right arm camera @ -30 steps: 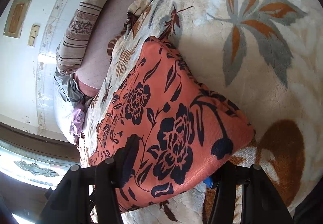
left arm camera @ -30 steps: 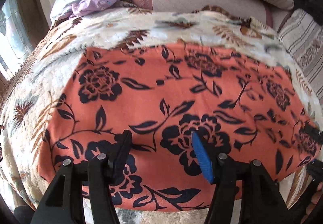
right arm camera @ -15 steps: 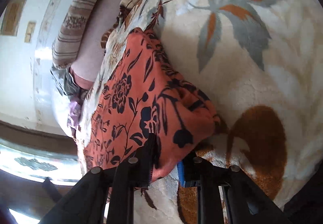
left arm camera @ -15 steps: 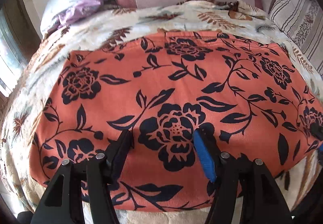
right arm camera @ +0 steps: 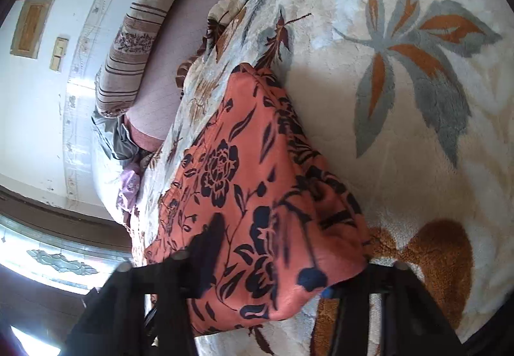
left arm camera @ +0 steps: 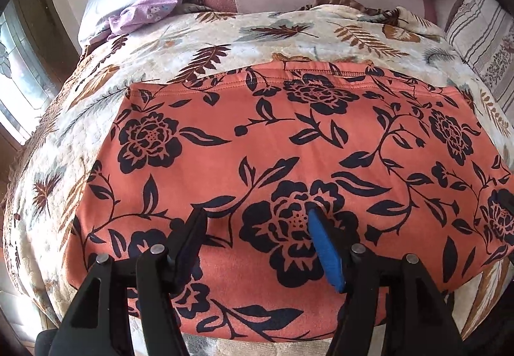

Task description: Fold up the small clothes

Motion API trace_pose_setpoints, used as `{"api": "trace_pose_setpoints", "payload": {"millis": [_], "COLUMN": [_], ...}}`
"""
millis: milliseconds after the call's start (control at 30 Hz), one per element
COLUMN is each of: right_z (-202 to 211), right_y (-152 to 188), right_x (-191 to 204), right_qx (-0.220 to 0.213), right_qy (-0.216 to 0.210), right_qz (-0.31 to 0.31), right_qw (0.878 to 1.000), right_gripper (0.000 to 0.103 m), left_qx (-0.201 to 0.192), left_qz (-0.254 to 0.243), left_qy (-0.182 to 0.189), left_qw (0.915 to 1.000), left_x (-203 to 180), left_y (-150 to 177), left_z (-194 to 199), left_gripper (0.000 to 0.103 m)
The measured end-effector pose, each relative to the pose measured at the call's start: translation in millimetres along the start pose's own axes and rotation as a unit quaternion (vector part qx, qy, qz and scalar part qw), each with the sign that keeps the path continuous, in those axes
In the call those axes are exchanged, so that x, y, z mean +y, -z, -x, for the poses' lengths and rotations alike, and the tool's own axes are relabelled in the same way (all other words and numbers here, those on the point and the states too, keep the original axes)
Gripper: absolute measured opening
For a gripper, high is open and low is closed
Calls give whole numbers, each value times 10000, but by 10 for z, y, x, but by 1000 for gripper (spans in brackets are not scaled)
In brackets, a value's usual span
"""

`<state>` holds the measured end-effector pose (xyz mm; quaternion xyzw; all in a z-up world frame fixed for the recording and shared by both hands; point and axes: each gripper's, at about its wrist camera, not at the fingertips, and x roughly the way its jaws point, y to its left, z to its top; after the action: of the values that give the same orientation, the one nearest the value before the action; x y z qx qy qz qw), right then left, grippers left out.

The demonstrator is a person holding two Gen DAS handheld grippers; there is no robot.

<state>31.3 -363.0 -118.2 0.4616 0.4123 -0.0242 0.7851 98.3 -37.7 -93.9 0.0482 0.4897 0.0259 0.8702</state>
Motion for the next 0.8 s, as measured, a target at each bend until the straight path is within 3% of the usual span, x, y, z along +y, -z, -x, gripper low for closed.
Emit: {"api": "trace_pose_setpoints", "payload": {"millis": [67, 333, 467, 567, 733, 800], "right_z": [-26, 96, 19, 16, 57, 44], "right_y": [-5, 36, 36, 17, -5, 1], "right_x": [-29, 217, 46, -60, 18, 35], "right_qx": [84, -235, -83, 7, -3, 10], "right_qy": [160, 593, 424, 206, 175, 202], "right_qz": [63, 787, 309, -53, -2, 31], "right_qw": [9998, 9949, 9986, 9998, 9998, 9998], "right_gripper": [17, 14, 18, 19, 20, 30], "left_qx": [1, -237, 119, 34, 29, 39], "left_qz": [2, 142, 37, -36, 71, 55], "left_qy": [36, 126, 7, -44, 48, 77], "left_qw": [10000, 9995, 9999, 10000, 10000, 9999], "left_x": [7, 81, 57, 36, 83, 95], "left_y": [-8, -22, 14, 21, 7, 17], "left_z": [11, 190, -88, -90, -3, -6], "left_gripper": [66, 66, 67, 68, 67, 67]}}
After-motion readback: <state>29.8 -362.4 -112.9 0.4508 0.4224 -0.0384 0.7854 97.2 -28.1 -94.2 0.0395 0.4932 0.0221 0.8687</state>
